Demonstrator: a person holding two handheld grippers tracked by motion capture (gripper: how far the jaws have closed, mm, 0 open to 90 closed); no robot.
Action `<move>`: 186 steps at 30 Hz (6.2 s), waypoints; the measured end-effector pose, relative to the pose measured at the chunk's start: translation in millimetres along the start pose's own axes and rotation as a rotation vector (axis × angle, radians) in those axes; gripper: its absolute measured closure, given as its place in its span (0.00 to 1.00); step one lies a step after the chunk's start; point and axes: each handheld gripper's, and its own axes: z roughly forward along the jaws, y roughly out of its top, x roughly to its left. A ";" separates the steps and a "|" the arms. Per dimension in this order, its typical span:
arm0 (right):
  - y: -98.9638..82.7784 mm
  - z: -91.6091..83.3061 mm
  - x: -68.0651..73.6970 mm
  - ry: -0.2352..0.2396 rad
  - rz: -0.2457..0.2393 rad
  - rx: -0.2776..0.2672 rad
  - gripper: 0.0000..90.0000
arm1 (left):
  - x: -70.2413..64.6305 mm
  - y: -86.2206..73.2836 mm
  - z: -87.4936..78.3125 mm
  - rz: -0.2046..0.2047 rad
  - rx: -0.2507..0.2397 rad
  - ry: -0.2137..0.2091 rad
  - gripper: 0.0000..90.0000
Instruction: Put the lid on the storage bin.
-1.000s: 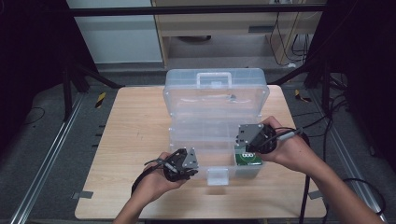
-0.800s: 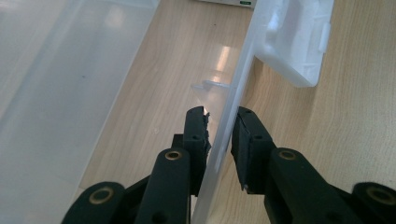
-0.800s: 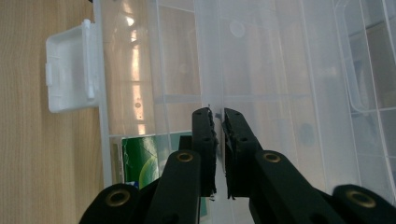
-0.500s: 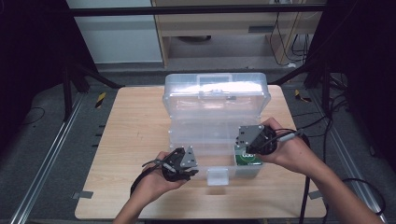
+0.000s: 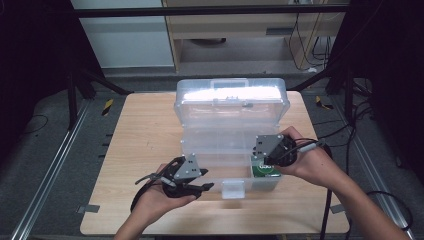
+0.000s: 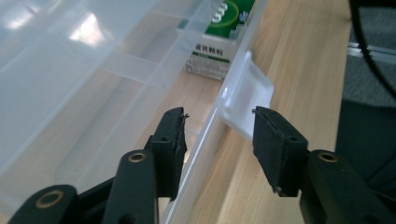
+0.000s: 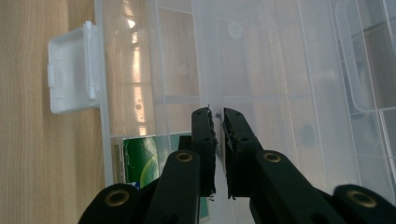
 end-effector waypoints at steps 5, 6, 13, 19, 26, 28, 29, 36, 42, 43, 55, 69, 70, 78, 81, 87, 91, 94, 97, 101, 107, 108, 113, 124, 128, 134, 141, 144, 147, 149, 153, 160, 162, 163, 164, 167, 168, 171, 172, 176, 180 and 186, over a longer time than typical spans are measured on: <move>-0.7 -0.1 0.5 0.000 0.003 -0.004 0.93 | 17.5 5.3 -24.4 -0.083 -0.023 0.048 0.91; -0.8 -0.1 0.5 0.000 0.003 -0.005 0.93 | 22.5 6.6 -30.6 -0.102 -0.022 0.065 0.91; -1.8 0.0 0.8 0.000 0.012 -0.014 0.92 | 53.8 16.8 -51.0 -0.200 -0.044 0.149 0.99; -2.2 0.0 1.9 -0.004 0.013 -0.017 0.92 | 79.7 27.9 -52.5 -0.261 -0.091 0.162 1.00; -2.3 0.1 2.7 0.000 0.010 -0.015 0.92 | 99.5 35.2 -51.5 -0.317 -0.125 0.160 1.00; -2.4 0.1 3.1 0.001 0.012 -0.014 0.92 | 103.3 36.1 -51.3 -0.321 -0.120 0.167 1.00; -2.4 0.1 3.1 0.001 0.012 -0.014 0.92 | 104.9 36.3 -51.2 -0.323 -0.117 0.168 1.00; -3.3 0.5 5.3 0.002 0.014 -0.017 0.92 | 112.8 31.6 -51.9 -0.355 -0.117 0.166 1.00; -3.7 0.9 6.8 0.017 0.013 -0.015 0.92 | 115.3 28.9 -52.9 -0.375 -0.147 0.154 1.00; -3.8 0.9 6.9 0.018 0.010 -0.015 0.92 | 114.8 28.3 -53.1 -0.380 -0.151 0.149 1.00; -3.3 1.3 8.2 0.024 0.014 -0.009 0.92 | 112.8 18.8 -55.0 -0.397 -0.166 0.153 1.00; -10.1 -7.0 11.6 -0.028 0.151 -0.061 0.71 | 99.1 8.3 -52.5 -0.357 -0.168 0.152 1.00; -11.0 -7.9 12.0 -0.037 0.166 -0.061 0.67 | 98.0 7.5 -52.6 -0.351 -0.165 0.156 1.00; -20.3 -16.6 18.1 -0.097 0.323 -0.076 0.52 | 91.0 -0.8 -50.1 -0.363 -0.170 0.141 1.00; -26.5 -19.2 20.0 -0.096 0.373 -0.077 0.50 | 88.3 -3.5 -48.3 -0.373 -0.163 0.136 1.00; -38.7 -26.8 22.6 -0.122 0.440 -0.088 0.48 | 84.7 -7.8 -45.7 -0.370 -0.156 0.131 1.00; -45.2 -33.4 23.3 -0.143 0.461 -0.085 0.48 | 83.3 -11.4 -43.9 -0.376 -0.161 0.128 1.00; -49.7 -36.4 24.4 -0.151 0.469 -0.081 0.48 | 81.4 -14.5 -41.5 -0.375 -0.157 0.129 1.00; -55.0 -38.7 25.2 -0.164 0.478 -0.073 0.48 | 79.8 -17.0 -40.1 -0.374 -0.152 0.126 1.00; -63.0 -41.5 25.4 -0.174 0.500 -0.069 0.48 | 77.9 -20.7 -39.7 -0.371 -0.147 0.125 1.00; -74.0 -45.8 26.7 -0.183 0.522 -0.063 0.48 | 77.0 -26.0 -38.1 -0.383 -0.145 0.120 1.00; -75.6 -46.4 26.7 -0.185 0.528 -0.060 0.48 | 77.1 -26.6 -37.8 -0.383 -0.146 0.118 1.00; -81.4 -47.1 25.7 -0.191 0.538 -0.051 0.49 | 76.5 -27.1 -37.4 -0.380 -0.148 0.121 1.00; -95.8 -41.0 25.3 -0.203 0.580 -0.036 0.48 | 74.9 -32.6 -35.8 -0.376 -0.148 0.129 1.00; -102.6 -39.4 25.6 -0.214 0.594 -0.024 0.47 | 73.6 -38.9 -32.5 -0.385 -0.150 0.114 1.00; -110.5 -36.1 27.7 -0.236 0.612 -0.009 0.46 | 73.0 -46.4 -30.4 -0.396 -0.158 0.110 1.00; -117.1 -33.5 30.2 -0.239 0.629 -0.007 0.44 | 70.9 -50.7 -28.7 -0.399 -0.155 0.105 1.00; -119.9 -32.9 31.3 -0.243 0.635 -0.001 0.43 | 70.7 -50.9 -28.8 -0.399 -0.154 0.103 1.00; -123.8 -32.3 32.4 -0.255 0.646 0.009 0.41 | 71.0 -51.3 -29.0 -0.397 -0.151 0.101 1.00; -126.4 -31.2 33.7 -0.254 0.656 0.009 0.38 | 70.1 -51.9 -28.3 -0.396 -0.149 0.102 1.00; -129.4 -29.3 35.9 -0.253 0.663 0.017 0.38 | 69.0 -53.8 -27.6 -0.394 -0.142 0.102 1.00; -131.2 -28.3 37.1 -0.252 0.670 0.023 0.37 | 66.1 -59.5 -26.5 -0.393 -0.127 0.110 1.00; -131.7 -27.3 37.2 -0.252 0.670 0.024 0.36 | 65.3 -61.9 -26.0 -0.395 -0.124 0.110 1.00; -131.9 -26.8 37.5 -0.251 0.673 0.025 0.36 | 65.1 -63.1 -25.7 -0.393 -0.121 0.109 1.00; -132.2 -26.1 37.7 -0.250 0.675 0.025 0.36 | 64.6 -64.2 -25.3 -0.394 -0.117 0.106 1.00; -133.3 -23.8 38.6 -0.250 0.679 0.025 0.36 | 63.2 -66.8 -23.7 -0.388 -0.101 0.103 1.00; -133.9 -22.5 38.8 -0.251 0.684 0.024 0.36 | 63.1 -67.4 -23.5 -0.385 -0.094 0.103 1.00; -136.2 -19.3 38.2 -0.262 0.701 0.029 0.35 | 65.1 -72.0 -23.5 -0.354 -0.023 0.138 1.00; -137.7 -17.6 37.3 -0.272 0.717 0.028 0.35 | 67.3 -75.0 -24.0 -0.353 -0.006 0.148 1.00; -146.7 -8.3 31.3 -0.314 0.781 0.041 0.33 | 82.1 -87.9 -30.3 -0.379 0.029 0.202 1.00; -162.5 6.2 21.6 -0.365 0.876 0.038 0.33 | 102.6 -103.1 -33.5 -0.412 0.037 0.298 0.98; -184.8 42.8 9.8 -0.392 0.973 0.033 0.33 | 135.8 -128.9 -20.7 -0.476 0.020 0.435 0.91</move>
